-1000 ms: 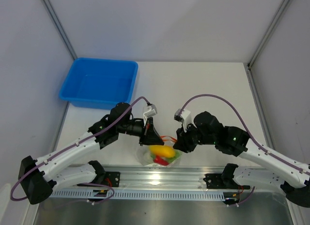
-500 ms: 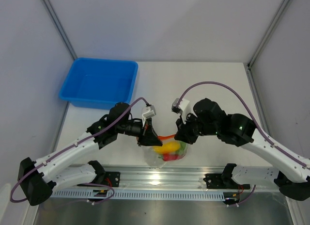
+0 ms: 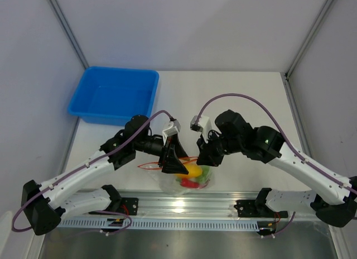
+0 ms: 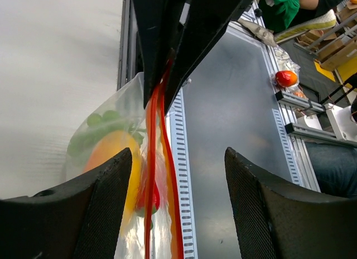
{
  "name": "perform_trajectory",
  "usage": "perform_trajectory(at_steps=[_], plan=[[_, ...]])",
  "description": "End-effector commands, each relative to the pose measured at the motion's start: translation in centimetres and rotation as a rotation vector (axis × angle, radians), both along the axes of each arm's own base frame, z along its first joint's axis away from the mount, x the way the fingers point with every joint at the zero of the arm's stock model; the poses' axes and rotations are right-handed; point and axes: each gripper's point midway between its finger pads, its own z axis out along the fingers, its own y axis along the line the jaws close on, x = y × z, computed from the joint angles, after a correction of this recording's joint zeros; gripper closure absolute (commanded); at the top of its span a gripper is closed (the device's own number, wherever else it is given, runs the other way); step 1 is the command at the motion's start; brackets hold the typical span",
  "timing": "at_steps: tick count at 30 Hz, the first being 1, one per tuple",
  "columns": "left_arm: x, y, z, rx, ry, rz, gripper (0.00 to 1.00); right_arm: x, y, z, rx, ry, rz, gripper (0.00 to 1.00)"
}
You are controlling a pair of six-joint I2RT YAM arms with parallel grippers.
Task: Place the food in the zip-top bag and seal the zipper
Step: Zip the zipper food storage bag at the center of the board.
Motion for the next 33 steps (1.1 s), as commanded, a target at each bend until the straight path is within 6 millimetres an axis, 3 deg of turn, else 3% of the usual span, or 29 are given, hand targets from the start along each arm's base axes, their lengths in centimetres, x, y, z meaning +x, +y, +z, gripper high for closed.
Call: perform_trajectory(at_steps=[1, 6, 8, 9, 10, 13, 16, 19, 21, 22, 28, 29, 30, 33], plan=[[-0.5, -0.6, 1.2, -0.048, -0.039, -0.058, 0.30, 0.3, 1.0, 2.7, 0.098, -0.007, 0.012, 1.00], [-0.2, -1.1, -0.4, -0.007, 0.010, -0.054, 0.34, 0.6, 1.3, 3.0, 0.135, 0.019, 0.009, 1.00], [-0.1, -1.2, -0.7, -0.001, 0.017, -0.048, 0.41, 0.7, 1.5, 3.0, 0.141, 0.023, 0.006, 1.00], [0.1, -1.3, -1.1, 0.012, 0.027, -0.037, 0.47, 0.8, 1.5, 3.0, 0.146, 0.024, 0.004, 1.00], [0.2, -1.4, -1.3, 0.022, 0.040, -0.036, 0.65, 0.9, 1.7, 3.2, 0.156, 0.019, 0.002, 1.00], [0.1, -1.7, -1.3, 0.034, 0.099, -0.045, 0.98, 1.7, 1.4, 3.2, 0.158, -0.017, -0.043, 0.99], [0.2, -2.0, -0.8, 0.019, 0.116, -0.046, 0.99, 3.0, 0.6, 3.0, 0.153, -0.068, -0.126, 0.78], [0.5, -2.0, -1.2, 0.022, 0.118, -0.024, 0.99, 4.0, -0.6, 2.7, 0.138, -0.106, -0.215, 0.30], [0.4, -1.9, -1.4, 0.025, 0.122, -0.022, 1.00, 4.2, -1.3, 2.5, 0.124, -0.113, -0.254, 0.17], [0.5, -1.9, -1.5, 0.025, 0.121, -0.014, 0.99, 4.7, -1.9, 2.8, 0.123, -0.136, -0.295, 0.04], [0.7, -1.5, -1.7, 0.021, 0.132, -0.002, 0.99, 5.2, -3.6, 3.1, 0.209, -0.208, -0.372, 0.01], [0.5, -1.3, -1.7, 0.020, 0.138, -0.007, 1.00, 5.1, -4.0, 3.9, 0.253, -0.226, -0.377, 0.01], [0.6, -1.4, -1.6, 0.013, 0.134, -0.008, 0.99, 4.8, -4.0, 3.2, 0.255, -0.213, -0.368, 0.01], [0.5, -1.4, -1.3, -0.003, 0.131, -0.015, 0.99, 3.2, -3.6, 3.5, 0.322, -0.179, -0.298, 0.02]])
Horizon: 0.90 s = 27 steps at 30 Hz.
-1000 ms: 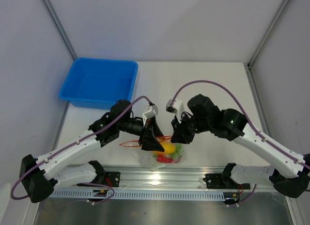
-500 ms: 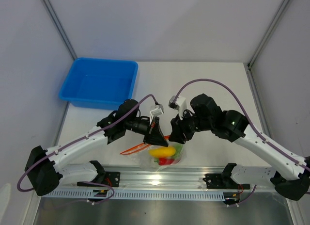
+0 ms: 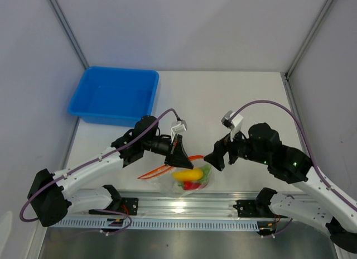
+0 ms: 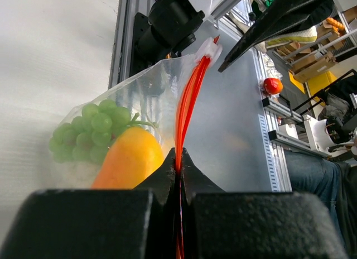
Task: Place the food in the zip-top bag and seal the zipper
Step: Zip the zipper food storage bag at the center of the board.
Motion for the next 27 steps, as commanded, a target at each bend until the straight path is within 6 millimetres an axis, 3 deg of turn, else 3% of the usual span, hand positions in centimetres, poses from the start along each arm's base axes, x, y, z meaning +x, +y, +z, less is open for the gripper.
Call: perform_trajectory(at_steps=[1, 6, 9, 17, 26, 27], plan=[[-0.4, 0.2, 1.5, -0.063, -0.026, -0.026, 0.99, -0.9, 1.2, 1.1, 0.112, -0.015, 0.068, 0.06], [-0.4, 0.4, 1.4, -0.067, -0.016, -0.029, 0.99, -4.1, 2.7, 0.7, 0.203, 0.025, 0.263, 0.20], [-0.4, 0.6, 1.3, -0.072, -0.003, -0.030, 0.99, -4.9, 3.0, 0.3, 0.225, 0.034, 0.310, 0.22], [-0.9, 0.9, 1.4, -0.107, 0.021, -0.067, 0.99, -4.6, 3.6, -0.5, 0.245, 0.009, 0.327, 0.30], [-1.0, 1.4, 1.7, -0.134, 0.021, -0.079, 0.99, -4.3, 4.2, -1.4, 0.267, 0.037, 0.365, 0.57], [-1.0, 1.4, 1.6, -0.134, 0.023, -0.081, 0.99, -4.2, 4.2, -1.5, 0.268, 0.038, 0.359, 0.65]])
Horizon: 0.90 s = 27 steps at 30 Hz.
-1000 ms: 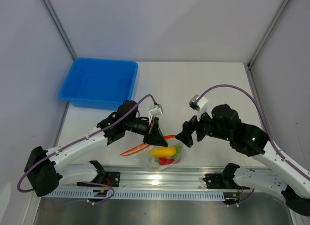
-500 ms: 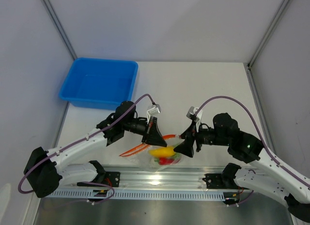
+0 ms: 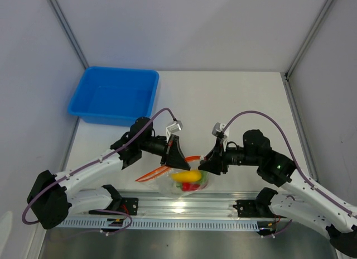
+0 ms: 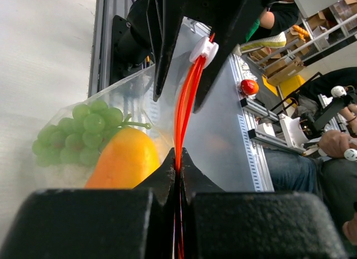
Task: Place the food in the zip-top bag and seal the zipper
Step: Zip the zipper food storage bag at the center of the board.
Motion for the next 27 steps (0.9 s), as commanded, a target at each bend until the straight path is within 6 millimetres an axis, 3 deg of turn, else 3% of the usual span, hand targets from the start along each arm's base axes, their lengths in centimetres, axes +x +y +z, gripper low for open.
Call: perform_trajectory(at_steps=[1, 3, 6, 9, 12, 15, 16, 17, 22, 27], plan=[[-0.4, 0.6, 1.2, -0.061, -0.037, -0.030, 0.99, 0.2, 0.3, 1.2, 0.066, -0.028, 0.017, 0.73], [-0.5, 0.7, 1.1, -0.063, -0.035, -0.031, 0.99, 0.7, 0.1, 1.3, 0.072, -0.023, -0.001, 1.00], [-0.5, 0.8, 1.1, -0.073, -0.045, -0.034, 0.98, 1.2, -0.1, 1.2, 0.083, 0.001, -0.028, 1.00], [-0.8, 0.9, 1.2, -0.095, -0.069, -0.038, 0.85, 1.9, -0.1, 1.9, 0.122, 0.012, -0.071, 1.00], [-0.8, 1.1, 2.5, -0.146, -0.134, -0.016, 0.62, 2.0, 0.2, 2.1, 0.133, 0.054, -0.080, 1.00], [-0.4, 1.2, 4.3, -0.199, -0.207, 0.033, 0.32, 1.4, 0.5, 2.8, 0.161, 0.061, -0.039, 1.00], [-0.1, 1.1, 5.0, -0.214, -0.230, 0.050, 0.14, 0.9, 0.6, 3.0, 0.169, 0.066, -0.009, 1.00], [0.0, 1.1, 5.2, -0.221, -0.242, 0.059, 0.04, 0.6, 0.6, 3.0, 0.174, 0.068, 0.006, 1.00], [1.2, 0.5, 8.1, -0.276, -0.315, 0.118, 0.01, -0.6, 1.1, 3.2, 0.181, 0.098, 0.075, 1.00], [1.6, -0.6, 9.1, -0.263, -0.397, 0.164, 0.01, -1.4, 1.5, 3.4, 0.181, 0.118, 0.101, 1.00]])
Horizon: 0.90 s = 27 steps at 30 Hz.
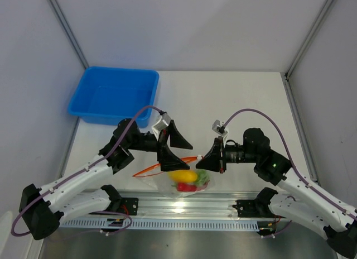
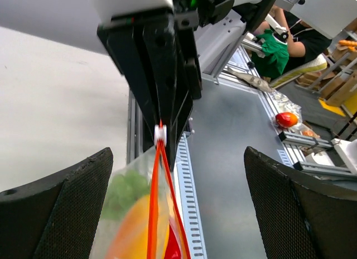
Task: Place the food in the zip-top bag and seal the zipper
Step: Zip the zipper food storage bag at the center of the board.
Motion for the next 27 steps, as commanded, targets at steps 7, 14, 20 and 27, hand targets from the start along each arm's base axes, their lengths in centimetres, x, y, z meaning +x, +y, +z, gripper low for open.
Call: perform_trajectory(at_steps=[7, 14, 20, 27], plan=[[1.7, -1.7, 1.8, -0.014, -0.088, 0.065, 0.04, -1.1, 1.2, 1.9, 0.050, -0.040, 0.052, 1.00], [1.6, -2.2, 0.9, 0.006, -0.062, 0.043, 0.37, -0.8, 1.2, 2.2, 0.046, -0.047, 0.028, 1.00], [1.2, -2.3, 0.2, 0.010, -0.051, 0.037, 0.43, -0.6, 1.4, 2.0, 0.041, -0.045, 0.019, 1.00], [0.7, -2.4, -0.1, 0.010, -0.040, 0.010, 0.57, -0.1, 1.5, 2.0, 0.037, -0.045, -0.012, 1.00]])
